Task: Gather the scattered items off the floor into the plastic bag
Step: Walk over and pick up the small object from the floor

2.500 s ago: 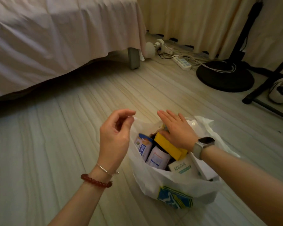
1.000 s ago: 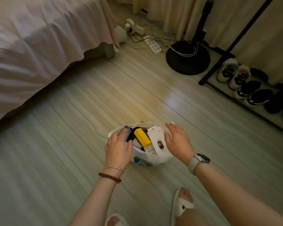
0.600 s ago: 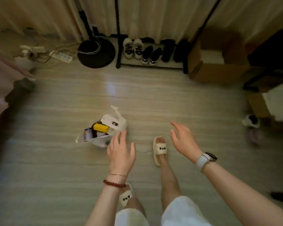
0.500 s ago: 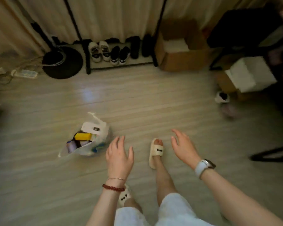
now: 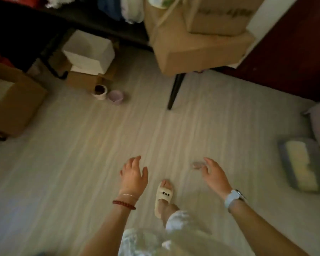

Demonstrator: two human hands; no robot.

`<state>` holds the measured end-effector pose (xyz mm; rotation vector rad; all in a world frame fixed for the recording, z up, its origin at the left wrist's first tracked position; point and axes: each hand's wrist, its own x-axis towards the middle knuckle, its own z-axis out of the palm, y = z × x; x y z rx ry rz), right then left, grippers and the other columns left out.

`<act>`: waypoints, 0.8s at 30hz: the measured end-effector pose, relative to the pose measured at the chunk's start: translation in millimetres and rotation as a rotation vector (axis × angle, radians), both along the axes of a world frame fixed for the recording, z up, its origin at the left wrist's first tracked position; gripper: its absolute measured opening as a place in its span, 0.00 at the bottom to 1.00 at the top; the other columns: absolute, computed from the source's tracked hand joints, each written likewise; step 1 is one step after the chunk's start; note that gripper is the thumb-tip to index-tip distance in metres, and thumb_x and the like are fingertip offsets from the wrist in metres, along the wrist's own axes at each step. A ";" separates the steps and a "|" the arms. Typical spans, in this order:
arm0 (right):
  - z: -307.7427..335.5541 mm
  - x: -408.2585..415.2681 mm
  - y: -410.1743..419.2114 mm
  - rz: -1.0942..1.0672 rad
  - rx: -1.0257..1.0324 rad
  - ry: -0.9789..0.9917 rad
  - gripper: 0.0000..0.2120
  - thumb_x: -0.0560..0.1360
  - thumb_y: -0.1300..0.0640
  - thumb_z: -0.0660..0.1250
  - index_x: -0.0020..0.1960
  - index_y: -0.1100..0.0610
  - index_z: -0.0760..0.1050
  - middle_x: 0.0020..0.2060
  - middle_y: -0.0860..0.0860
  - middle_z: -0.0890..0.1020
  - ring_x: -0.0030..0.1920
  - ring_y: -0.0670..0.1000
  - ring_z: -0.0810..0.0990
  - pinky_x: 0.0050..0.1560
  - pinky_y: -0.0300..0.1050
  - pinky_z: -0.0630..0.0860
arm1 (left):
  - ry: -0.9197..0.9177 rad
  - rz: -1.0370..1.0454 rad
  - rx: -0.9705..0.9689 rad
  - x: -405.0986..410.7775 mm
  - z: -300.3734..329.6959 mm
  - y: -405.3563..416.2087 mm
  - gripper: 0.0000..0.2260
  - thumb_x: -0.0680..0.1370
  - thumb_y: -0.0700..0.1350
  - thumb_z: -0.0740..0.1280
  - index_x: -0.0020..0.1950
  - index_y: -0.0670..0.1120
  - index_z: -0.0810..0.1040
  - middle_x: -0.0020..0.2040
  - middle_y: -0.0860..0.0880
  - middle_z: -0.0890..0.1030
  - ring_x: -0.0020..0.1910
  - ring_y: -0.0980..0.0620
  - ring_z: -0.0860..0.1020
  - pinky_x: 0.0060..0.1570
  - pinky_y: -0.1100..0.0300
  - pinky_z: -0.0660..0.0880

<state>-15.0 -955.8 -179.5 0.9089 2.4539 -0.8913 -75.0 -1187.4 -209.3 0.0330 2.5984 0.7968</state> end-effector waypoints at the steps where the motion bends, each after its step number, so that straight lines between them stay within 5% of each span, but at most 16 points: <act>1: -0.8 -2.7 21.4 -0.059 0.001 0.001 0.17 0.78 0.61 0.57 0.66 0.64 0.67 0.65 0.60 0.73 0.66 0.58 0.70 0.65 0.46 0.64 | 0.007 -0.085 0.010 -16.6 -2.3 31.3 0.20 0.77 0.46 0.62 0.68 0.43 0.67 0.66 0.43 0.70 0.65 0.43 0.68 0.64 0.49 0.63; 12: -89.5 -19.6 140.6 -0.834 -0.203 -0.084 0.18 0.78 0.59 0.56 0.67 0.58 0.66 0.64 0.60 0.72 0.63 0.58 0.72 0.63 0.47 0.67 | -0.048 -0.835 -0.040 -131.0 -57.6 263.9 0.21 0.78 0.46 0.61 0.70 0.44 0.65 0.68 0.44 0.68 0.65 0.45 0.67 0.63 0.51 0.66; 18: -269.4 -22.3 161.1 -1.209 -0.275 -0.112 0.17 0.78 0.60 0.56 0.66 0.61 0.67 0.57 0.62 0.77 0.57 0.61 0.76 0.57 0.50 0.71 | -0.108 -1.198 -0.141 -164.7 -235.8 327.7 0.23 0.78 0.48 0.59 0.72 0.46 0.60 0.70 0.45 0.64 0.68 0.47 0.65 0.64 0.51 0.67; 24: -487.1 -21.9 154.0 -1.193 -0.346 -0.168 0.23 0.78 0.55 0.56 0.71 0.59 0.58 0.67 0.59 0.69 0.65 0.58 0.70 0.63 0.48 0.68 | -0.039 -1.470 -0.418 -172.6 -450.7 351.0 0.26 0.79 0.52 0.57 0.74 0.49 0.53 0.75 0.45 0.53 0.72 0.46 0.56 0.66 0.53 0.64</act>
